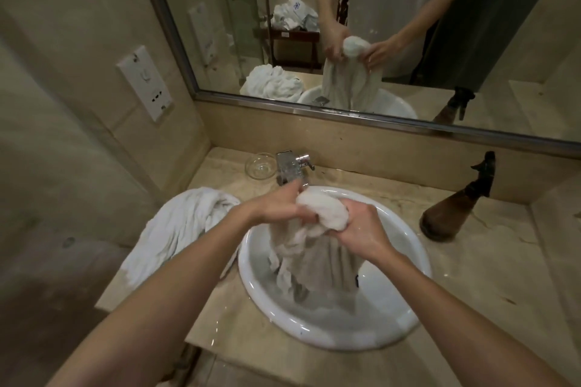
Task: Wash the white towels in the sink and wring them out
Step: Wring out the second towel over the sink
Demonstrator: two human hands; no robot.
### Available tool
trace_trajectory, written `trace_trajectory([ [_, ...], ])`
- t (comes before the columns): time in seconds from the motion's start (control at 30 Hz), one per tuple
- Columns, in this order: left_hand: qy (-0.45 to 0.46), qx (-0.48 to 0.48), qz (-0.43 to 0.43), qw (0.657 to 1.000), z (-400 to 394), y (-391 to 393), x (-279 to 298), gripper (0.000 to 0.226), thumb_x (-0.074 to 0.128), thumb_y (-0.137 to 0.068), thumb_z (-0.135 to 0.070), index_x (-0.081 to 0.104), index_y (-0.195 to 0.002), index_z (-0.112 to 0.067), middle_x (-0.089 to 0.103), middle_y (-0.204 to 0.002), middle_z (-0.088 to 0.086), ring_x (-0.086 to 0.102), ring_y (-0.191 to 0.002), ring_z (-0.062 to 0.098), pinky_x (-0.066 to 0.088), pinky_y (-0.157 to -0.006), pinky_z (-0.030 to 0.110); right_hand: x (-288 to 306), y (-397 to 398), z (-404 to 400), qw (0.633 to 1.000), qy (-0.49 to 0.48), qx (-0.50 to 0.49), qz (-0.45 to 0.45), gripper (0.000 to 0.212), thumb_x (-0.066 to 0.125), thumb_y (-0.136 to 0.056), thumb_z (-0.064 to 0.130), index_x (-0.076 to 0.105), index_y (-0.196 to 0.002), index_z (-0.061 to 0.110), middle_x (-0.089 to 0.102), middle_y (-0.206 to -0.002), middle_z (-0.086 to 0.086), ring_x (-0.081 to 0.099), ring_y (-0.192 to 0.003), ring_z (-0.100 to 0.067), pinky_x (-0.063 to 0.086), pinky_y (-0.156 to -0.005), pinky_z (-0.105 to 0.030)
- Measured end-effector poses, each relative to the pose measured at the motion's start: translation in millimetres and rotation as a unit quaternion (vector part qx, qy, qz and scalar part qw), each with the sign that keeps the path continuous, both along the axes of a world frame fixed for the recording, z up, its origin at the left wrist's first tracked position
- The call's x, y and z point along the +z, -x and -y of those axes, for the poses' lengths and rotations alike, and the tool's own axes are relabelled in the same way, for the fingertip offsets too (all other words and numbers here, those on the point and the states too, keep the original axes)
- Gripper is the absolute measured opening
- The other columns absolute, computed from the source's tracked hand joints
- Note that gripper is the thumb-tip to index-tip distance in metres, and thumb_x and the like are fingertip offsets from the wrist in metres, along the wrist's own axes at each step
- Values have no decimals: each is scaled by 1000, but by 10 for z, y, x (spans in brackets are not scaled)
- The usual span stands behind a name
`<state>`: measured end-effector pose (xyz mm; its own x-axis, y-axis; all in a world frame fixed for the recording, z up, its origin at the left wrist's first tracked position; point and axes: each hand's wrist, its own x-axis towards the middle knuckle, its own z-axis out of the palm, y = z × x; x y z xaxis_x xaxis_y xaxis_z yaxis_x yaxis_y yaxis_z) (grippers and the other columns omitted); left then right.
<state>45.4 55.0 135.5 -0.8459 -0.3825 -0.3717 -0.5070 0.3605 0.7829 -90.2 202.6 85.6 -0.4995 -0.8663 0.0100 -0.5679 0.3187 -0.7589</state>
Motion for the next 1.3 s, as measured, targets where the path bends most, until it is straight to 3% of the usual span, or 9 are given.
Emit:
trace_trajectory([
  [0.17, -96, -160, 81, 979, -39, -182, -675, 66, 89, -65, -44, 62, -124, -30, 69, -122, -8, 63, -116, 15, 48, -105, 38, 353, -6, -38, 995, 47, 83, -25, 20, 66, -60, 29, 47, -54, 25, 42, -50, 8, 37, -55, -6, 33, -49, -27],
  [0.3, 82, -134, 126, 979, -231, -157, -1011, 101, 85, -35, -72, 50, -125, -42, 52, -130, -15, 50, -121, 14, 34, -112, 37, 540, 161, -102, 995, 92, 48, 6, 33, 79, -63, 15, 49, -51, 20, 40, -50, 12, 34, -53, 1, 27, -48, -20],
  [0.43, 44, -56, -35, 997, -424, 21, -1165, 79, 93, -52, -39, 57, -122, -31, 61, -121, -11, 57, -116, 14, 42, -104, 33, 714, 449, -185, 996, 80, 22, -11, 30, 88, -64, 11, 59, -58, 4, 51, -55, -6, 41, -57, -5, 29, -50, -27],
  [0.53, 85, -72, 27, 993, -254, 125, -1095, 79, 92, -54, -37, 53, -120, -22, 62, -117, -6, 59, -106, 15, 49, -91, 31, 688, 641, -338, 998, 59, -3, -28, 29, 84, -67, 11, 57, -58, 6, 50, -58, -2, 42, -60, -9, 28, -52, -29],
  [0.67, 170, -73, 75, 980, 25, 65, -924, 29, 86, -64, -24, 62, -79, -21, 63, -79, 0, 59, -75, 17, 42, -63, 25, 444, 791, -572, 999, -18, -35, -11, 16, 83, -69, 5, 69, -75, 9, 60, -87, 0, 54, -78, -8, 41, -66, -20],
  [0.83, 151, 27, -42, 987, 80, 88, -492, 22, 74, -60, -31, 66, -70, -13, 61, -64, -2, 51, -51, -3, 36, -50, 20, -96, 744, -697, 996, -78, -43, -5, 27, 75, -71, 7, 57, -68, 28, 62, -69, 11, 60, -70, -13, 39, -58, -13],
  [0.93, 159, 74, -82, 981, 13, 219, -220, 20, 76, -62, -28, 68, -76, -16, 66, -69, -3, 58, -60, 5, 39, -50, 16, -304, 643, -659, 995, -93, -28, 4, 22, 75, -72, 13, 61, -84, 25, 67, -80, 9, 66, -82, -18, 44, -62, -19],
  [1.13, 57, 179, -190, 964, -98, 349, 308, 24, 78, -62, -9, 69, -85, -10, 66, -73, -3, 57, -64, 7, 45, -56, 18, -141, 372, -336, 974, -107, 154, 126, 101, 82, -63, 22, 29, -148, 31, 46, -138, 18, 47, -127, 0, 38, -99, -8],
  [1.3, 34, 132, -245, 960, -125, 316, 697, 23, 74, -57, -9, 66, -78, -8, 62, -71, -2, 53, -64, 5, 43, -58, 21, 22, 286, -49, 968, -86, 156, 179, 107, 99, -53, 36, 38, -141, 34, 55, -134, 18, 54, -125, -1, 47, -106, -29],
])
